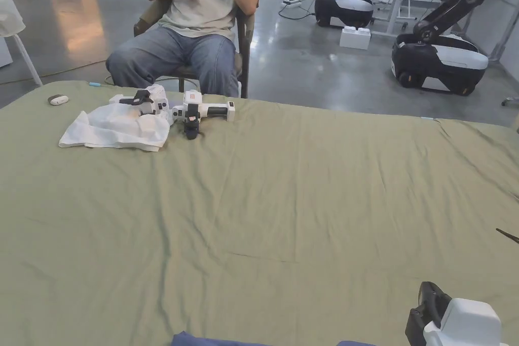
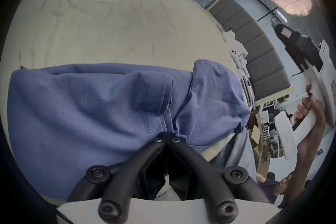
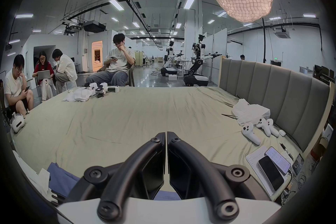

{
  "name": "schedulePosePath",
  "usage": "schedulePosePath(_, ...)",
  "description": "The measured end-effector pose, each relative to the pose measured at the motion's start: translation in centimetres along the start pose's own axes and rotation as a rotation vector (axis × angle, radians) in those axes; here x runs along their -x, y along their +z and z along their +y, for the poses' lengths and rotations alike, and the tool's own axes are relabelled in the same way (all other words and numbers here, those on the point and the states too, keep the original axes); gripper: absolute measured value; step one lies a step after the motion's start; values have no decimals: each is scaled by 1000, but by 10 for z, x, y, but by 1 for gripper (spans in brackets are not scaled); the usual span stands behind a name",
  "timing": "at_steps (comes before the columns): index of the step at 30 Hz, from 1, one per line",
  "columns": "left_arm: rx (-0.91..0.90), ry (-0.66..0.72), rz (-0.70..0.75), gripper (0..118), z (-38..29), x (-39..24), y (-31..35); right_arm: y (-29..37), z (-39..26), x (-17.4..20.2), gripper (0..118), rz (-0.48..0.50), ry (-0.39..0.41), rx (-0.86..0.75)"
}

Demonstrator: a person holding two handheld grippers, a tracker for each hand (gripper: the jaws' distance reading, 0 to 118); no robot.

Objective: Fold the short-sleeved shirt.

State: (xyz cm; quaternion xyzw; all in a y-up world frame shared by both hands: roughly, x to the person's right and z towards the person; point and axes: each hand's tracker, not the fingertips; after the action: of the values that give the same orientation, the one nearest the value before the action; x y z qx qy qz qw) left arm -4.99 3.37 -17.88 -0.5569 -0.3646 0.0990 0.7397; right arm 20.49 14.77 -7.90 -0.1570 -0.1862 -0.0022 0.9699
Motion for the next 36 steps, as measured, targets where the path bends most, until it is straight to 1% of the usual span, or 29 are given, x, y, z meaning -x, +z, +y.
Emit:
schedulePosePath(1,-11,5,-11,3,2,2,7,0,1,1,0,2,2,-2)
schedulePosePath(2,-25,6,-18,7,5,5,17,0,1,2,0,4,4,-3)
schedulePosePath(3,-69,4,-21,14,8,8,30,-1,2,2,0,7,3,-5)
schedulePosePath(5,-145,7,-35,42,14,21,59,-1,4,4,0,13,4,-8)
schedulePosePath(7,-215,37,-32,69,22,44,92,-2,6,6,0,20,4,-11)
schedulePosePath(8,-244,58,-21,75,24,58,107,-2,7,7,0,25,2,-13)
schedulePosePath(10,-284,95,10,83,25,88,128,-3,9,9,0,30,0,-19)
schedulePosePath(12,-288,159,43,84,23,118,140,-3,11,11,0,37,-4,-29)
schedulePosePath(15,-267,267,-3,84,17,157,141,-3,14,14,0,42,-16,-50)
schedulePosePath(18,-218,327,-109,84,7,183,125,-3,18,16,0,45,-21,-58)
schedulePosePath(20,-180,365,-147,80,2,191,111,-3,19,17,0,47,-18,-62)
schedulePosePath(24,-199,357,-308,77,-2,197,97,-1,19,15,0,42,-12,-64)
schedulePosePath(25,-181,366,-325,70,-1,197,93,0,19,14,0,40,-14,-64)
schedulePosePath(26,-168,362,-306,60,0,191,89,0,19,13,0,37,-13,-64)
schedulePosePath(29,-141,244,-205,24,-1,183,79,1,17,11,0,32,-16,-58)
schedulePosePath(30,-148,244,-212,18,-1,181,79,1,17,10,0,29,-18,-57)
schedulePosePath(32,-165,276,-265,11,0,183,84,2,16,8,0,24,-19,-55)
schedulePosePath(33,-180,271,-275,10,-1,181,88,3,16,7,0,23,-20,-54)
schedulePosePath(36,-222,209,-282,7,2,167,107,3,15,5,0,17,-21,-51)
